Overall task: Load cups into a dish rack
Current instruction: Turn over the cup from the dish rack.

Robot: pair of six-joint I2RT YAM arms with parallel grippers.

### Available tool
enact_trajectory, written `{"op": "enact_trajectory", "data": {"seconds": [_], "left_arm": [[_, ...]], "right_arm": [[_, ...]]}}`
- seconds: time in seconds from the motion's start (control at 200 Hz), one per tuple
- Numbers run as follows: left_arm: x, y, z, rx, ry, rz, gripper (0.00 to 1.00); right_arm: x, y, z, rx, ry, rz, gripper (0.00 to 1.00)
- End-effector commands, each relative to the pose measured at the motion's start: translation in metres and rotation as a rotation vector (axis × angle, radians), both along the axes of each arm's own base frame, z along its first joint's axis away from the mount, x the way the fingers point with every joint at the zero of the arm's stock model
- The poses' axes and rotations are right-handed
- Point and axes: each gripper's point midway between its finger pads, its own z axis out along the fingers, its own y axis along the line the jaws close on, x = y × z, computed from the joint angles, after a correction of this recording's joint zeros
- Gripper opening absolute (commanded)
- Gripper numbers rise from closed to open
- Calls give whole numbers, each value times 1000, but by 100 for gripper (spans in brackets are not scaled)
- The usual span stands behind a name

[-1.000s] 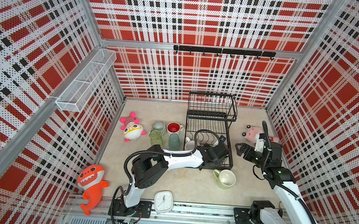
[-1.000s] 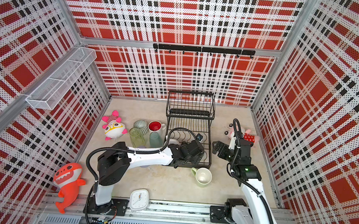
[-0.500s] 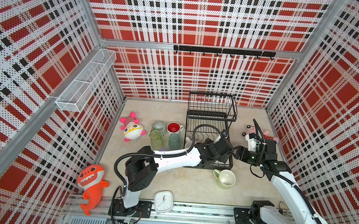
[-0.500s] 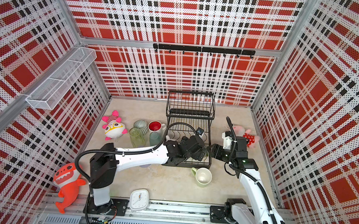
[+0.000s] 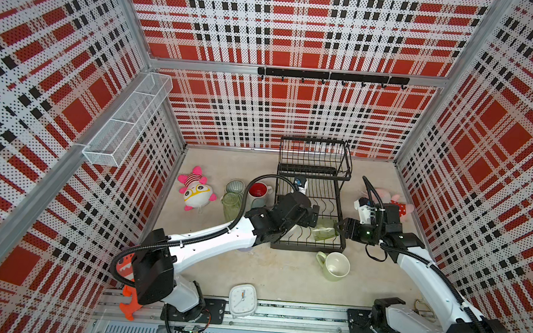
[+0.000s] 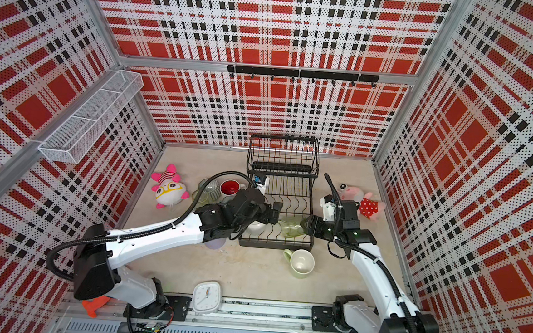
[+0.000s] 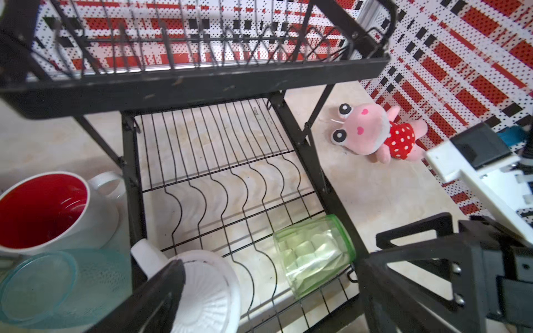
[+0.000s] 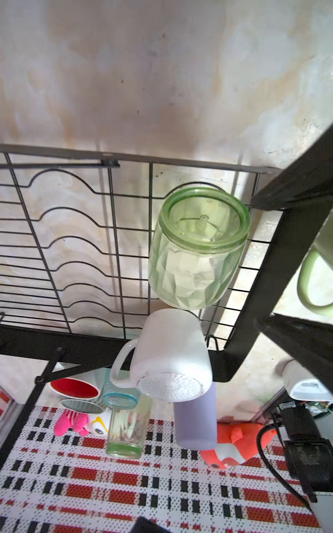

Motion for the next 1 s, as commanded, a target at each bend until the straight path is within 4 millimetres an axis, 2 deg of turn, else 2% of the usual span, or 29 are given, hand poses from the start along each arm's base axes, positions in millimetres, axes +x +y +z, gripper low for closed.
{"op": "enact_trajectory", "data": {"seconds": [0.0,0.1,0.301,0.456,0.596,0.857,0.992], "left_arm": [[-1,13,22,-104,-24,17,96],[-1,31,19,-121,-14,38,96],[-3,61,24,-156,-25,87,96],[-2,79,26,-172,-32,115,95],[-1,90,21,-175,-24,127,95],[-2,97,15,-197,-11,132,95],[-2,102,15,-209,-12,140,95]], "right_arm": [[11,1,3,-27,-35,11,63],[14,8,-3,-11,-14,37,62],[15,28,3,64,-25,100,42],[14,40,9,113,-28,136,32],[11,53,10,140,-23,168,31],[6,87,6,138,-3,234,30],[6,99,9,140,-6,257,30]]}}
